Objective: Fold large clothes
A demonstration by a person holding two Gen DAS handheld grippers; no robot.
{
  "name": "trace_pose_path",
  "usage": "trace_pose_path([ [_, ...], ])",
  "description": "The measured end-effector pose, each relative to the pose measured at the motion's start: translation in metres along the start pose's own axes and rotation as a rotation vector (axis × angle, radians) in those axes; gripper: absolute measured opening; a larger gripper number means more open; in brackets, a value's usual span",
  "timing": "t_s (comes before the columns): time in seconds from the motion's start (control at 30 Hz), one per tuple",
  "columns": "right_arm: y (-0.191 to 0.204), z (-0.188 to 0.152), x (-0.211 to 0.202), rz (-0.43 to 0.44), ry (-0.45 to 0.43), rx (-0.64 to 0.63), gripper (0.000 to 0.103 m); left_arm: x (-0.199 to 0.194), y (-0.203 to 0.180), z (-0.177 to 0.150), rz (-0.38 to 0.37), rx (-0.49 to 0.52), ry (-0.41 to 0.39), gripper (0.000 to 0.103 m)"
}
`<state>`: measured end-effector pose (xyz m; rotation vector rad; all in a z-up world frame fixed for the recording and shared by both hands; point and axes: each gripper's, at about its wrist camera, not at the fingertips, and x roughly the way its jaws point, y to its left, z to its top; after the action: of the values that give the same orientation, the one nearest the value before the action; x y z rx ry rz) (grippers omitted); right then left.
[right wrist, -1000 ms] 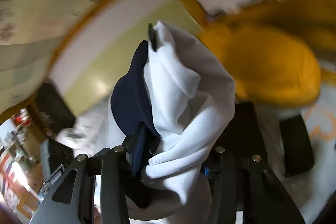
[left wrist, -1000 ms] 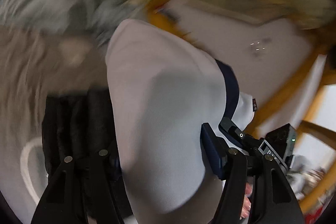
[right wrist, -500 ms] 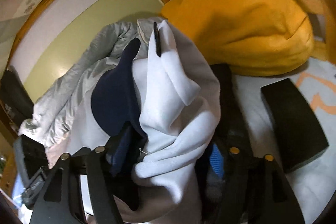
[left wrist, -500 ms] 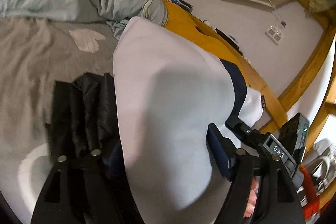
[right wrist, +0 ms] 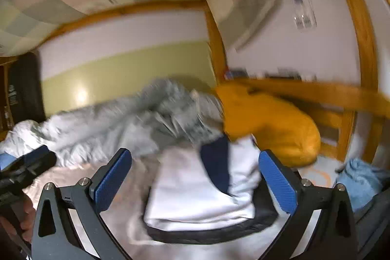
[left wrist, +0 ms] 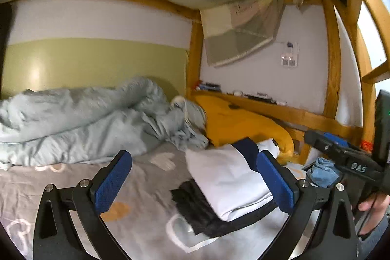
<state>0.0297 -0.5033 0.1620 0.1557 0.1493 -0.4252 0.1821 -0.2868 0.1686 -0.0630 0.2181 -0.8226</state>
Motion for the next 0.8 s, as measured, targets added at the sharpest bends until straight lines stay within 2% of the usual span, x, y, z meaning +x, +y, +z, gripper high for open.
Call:
trace_pose_path([
  [0.1, 0.03, 0.0, -0.022, 0.019, -0.05, -0.01, 0.103, -0.021, 0.015, -0.01, 0.044, 0.002, -0.04, 0.103],
  [0.2, 0.05, -0.019, -0.023, 0.03, -0.056, -0.007, 0.103, -0.028, 0.034, -0.033, 0.073, 0.03, -0.028, 0.103],
  [0.4, 0.068, -0.101, 0.017, 0.052, 0.019, 0.018, 0.103, -0.017, 0.07, -0.095, 0.113, 0.016, 0.024, 0.103],
  [0.5, 0.068, -0.129, 0.045, -0.02, 0.09, 0.024, 0.103, -0.014, 0.084, -0.115, 0.144, 0.034, 0.031, 0.103],
  [0.57, 0.065, -0.146, 0.051, -0.073, 0.095, 0.047, 0.103, -0.007, 0.095, -0.127, 0.143, 0.026, 0.046, 0.103],
  [0.63, 0.065, -0.162, 0.057, -0.072, 0.114, 0.044, 0.103, 0.001, 0.104, -0.143, 0.159, 0.021, 0.055, 0.103],
  [0.7, 0.07, -0.174, 0.065, -0.112, 0.138, 0.003, 0.103, 0.009, 0.109, -0.16, 0.17, 0.015, 0.066, 0.103],
  [0.8, 0.08, -0.18, 0.072, -0.115, 0.156, -0.054, 0.103, 0.029, 0.112, -0.173, 0.159, 0.013, 0.146, 0.103],
])
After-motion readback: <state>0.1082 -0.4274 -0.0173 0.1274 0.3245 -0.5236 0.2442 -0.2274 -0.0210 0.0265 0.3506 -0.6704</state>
